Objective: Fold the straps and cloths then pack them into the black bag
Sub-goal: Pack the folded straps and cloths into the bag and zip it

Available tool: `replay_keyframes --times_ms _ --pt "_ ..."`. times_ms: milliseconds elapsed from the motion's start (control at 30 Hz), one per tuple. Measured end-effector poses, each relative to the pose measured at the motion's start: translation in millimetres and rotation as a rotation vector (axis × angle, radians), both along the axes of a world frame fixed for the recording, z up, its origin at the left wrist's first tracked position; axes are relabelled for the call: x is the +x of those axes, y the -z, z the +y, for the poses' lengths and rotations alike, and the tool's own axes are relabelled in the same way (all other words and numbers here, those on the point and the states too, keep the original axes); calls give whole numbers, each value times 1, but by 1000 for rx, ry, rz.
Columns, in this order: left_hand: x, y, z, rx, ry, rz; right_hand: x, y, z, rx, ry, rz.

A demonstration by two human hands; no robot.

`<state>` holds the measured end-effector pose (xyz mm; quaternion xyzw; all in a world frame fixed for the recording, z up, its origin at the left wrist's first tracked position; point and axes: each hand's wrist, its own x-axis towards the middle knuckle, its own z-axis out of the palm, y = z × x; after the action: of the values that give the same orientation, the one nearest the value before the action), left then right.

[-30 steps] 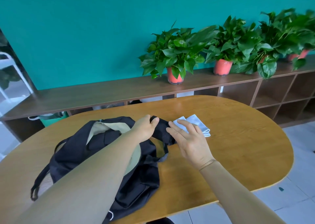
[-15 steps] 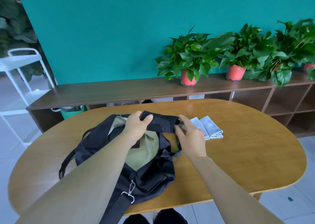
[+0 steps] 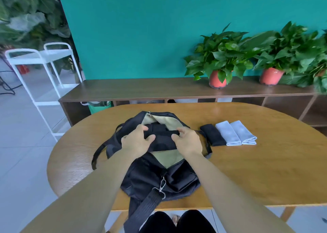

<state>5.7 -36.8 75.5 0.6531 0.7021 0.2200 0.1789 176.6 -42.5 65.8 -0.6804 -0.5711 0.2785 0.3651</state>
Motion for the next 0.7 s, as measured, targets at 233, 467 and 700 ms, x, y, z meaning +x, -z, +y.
replay_keyframes --times_ms 233,467,700 --pt "-12 9 4 -108 159 156 -16 14 9 -66 59 -191" --pt "-17 24 9 -67 227 361 -26 28 18 -140 24 -286" --pt "-27 48 12 -27 176 296 -27 43 21 -172 31 -303"
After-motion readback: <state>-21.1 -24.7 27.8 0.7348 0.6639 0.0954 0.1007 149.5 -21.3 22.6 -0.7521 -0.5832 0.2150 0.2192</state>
